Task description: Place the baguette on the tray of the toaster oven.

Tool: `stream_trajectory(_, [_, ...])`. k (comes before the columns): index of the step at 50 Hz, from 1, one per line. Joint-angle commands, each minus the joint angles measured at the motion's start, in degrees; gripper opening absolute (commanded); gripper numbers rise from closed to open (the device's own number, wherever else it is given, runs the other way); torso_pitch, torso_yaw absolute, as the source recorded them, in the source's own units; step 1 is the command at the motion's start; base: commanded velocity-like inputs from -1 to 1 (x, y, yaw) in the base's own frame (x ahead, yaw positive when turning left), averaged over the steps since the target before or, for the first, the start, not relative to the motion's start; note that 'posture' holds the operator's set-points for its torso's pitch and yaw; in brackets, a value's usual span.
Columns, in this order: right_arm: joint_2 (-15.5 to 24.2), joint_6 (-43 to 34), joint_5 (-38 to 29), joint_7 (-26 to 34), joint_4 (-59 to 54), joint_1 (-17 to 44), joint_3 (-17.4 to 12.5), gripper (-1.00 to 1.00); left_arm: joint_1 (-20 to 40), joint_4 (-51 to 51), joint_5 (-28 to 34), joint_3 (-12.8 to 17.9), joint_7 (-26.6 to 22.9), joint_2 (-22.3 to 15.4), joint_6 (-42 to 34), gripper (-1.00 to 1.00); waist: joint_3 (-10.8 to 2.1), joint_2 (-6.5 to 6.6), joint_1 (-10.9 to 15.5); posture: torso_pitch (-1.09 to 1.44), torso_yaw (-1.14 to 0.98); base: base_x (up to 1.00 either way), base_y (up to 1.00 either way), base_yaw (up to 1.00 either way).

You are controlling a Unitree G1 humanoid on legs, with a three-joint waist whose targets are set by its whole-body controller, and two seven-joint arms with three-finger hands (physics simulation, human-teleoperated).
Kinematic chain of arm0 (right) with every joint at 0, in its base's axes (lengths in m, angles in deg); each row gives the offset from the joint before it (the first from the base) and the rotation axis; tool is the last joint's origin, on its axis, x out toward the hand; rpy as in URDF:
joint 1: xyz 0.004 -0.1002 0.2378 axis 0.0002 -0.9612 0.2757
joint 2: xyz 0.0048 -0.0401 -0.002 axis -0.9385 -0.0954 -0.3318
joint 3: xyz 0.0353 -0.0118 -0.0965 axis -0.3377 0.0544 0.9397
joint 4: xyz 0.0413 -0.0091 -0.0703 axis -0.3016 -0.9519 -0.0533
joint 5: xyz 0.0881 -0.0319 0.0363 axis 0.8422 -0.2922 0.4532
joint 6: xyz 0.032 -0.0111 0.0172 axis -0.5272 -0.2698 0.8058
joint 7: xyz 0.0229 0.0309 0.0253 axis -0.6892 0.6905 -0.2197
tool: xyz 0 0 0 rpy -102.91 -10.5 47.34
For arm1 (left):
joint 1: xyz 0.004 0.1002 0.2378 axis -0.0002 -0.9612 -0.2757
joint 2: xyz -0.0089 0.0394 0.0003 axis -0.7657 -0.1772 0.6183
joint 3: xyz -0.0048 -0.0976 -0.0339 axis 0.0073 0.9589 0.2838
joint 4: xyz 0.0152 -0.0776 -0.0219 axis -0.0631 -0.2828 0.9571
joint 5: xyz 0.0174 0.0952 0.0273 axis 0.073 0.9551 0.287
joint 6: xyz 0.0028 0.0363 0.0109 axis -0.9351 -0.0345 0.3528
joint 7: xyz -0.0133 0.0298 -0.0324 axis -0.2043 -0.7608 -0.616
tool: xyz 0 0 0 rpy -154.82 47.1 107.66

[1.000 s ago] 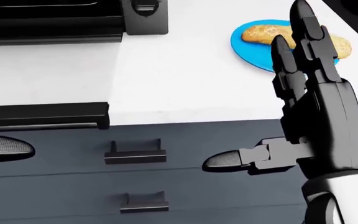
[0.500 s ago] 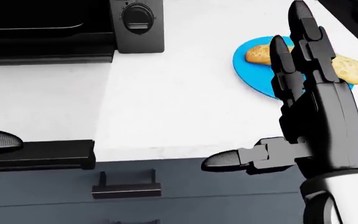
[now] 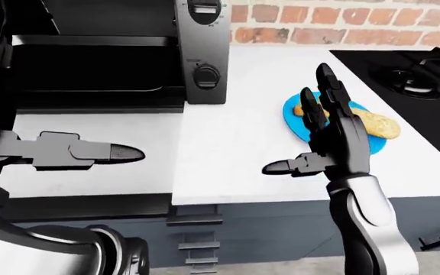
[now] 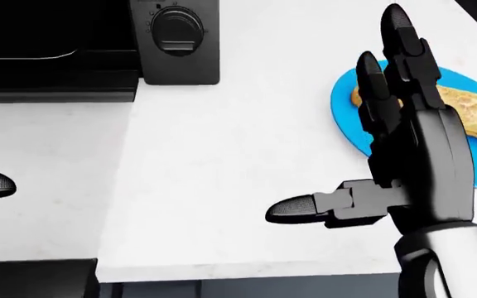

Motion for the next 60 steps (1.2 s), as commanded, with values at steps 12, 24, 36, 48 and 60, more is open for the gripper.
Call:
stream_trajectory(12, [0.1, 2.2, 0.2, 0.3, 2.8, 0.7, 0.0, 1.0, 1.2, 0.1, 0.5, 0.0, 0.5, 0.7, 1.6, 1.0, -0.88, -0.2, 0.4, 0.0, 0.0, 0.0, 0.0, 0.0])
stream_trajectory(24, [0.5, 2.6, 0.9, 0.6, 3.1, -0.1, -1.1, 1.0, 5.2, -0.6, 8.6, -8.0, -3.6, 3.5, 0.2, 1.0, -0.45, -0.95, 1.2, 0.0, 0.0, 0.0, 0.0, 0.0])
stream_trajectory(36, [1.0, 4.2, 2.6, 0.0, 2.0, -0.3, -3.4, 1.0, 17.7, -18.5, 1.3, -13.2, 5.1, 13.4, 5.3, 1.0, -0.57, -2.01, 1.7, 0.0, 0.0, 0.0, 0.0, 0.0])
stream_trajectory(48, [4.2, 6.5, 5.7, -1.7, 0.2, -1.8, -10.6, 1.0, 24.3, -35.8, -16.8, -12.9, 20.0, 10.9, 9.7, 1.0, -1.29, -1.73, 0.9, 0.0, 0.0, 0.0, 0.0, 0.0])
stream_trajectory(60, [7.3, 6.4, 9.9, -1.7, 1.9, -5.3, -18.2, 1.0, 28.3, -41.9, -22.7, -13.2, 23.2, 8.6, 11.5, 1.0, -1.48, -1.28, 0.0, 0.0, -0.01, 0.0, 0.0, 0.0])
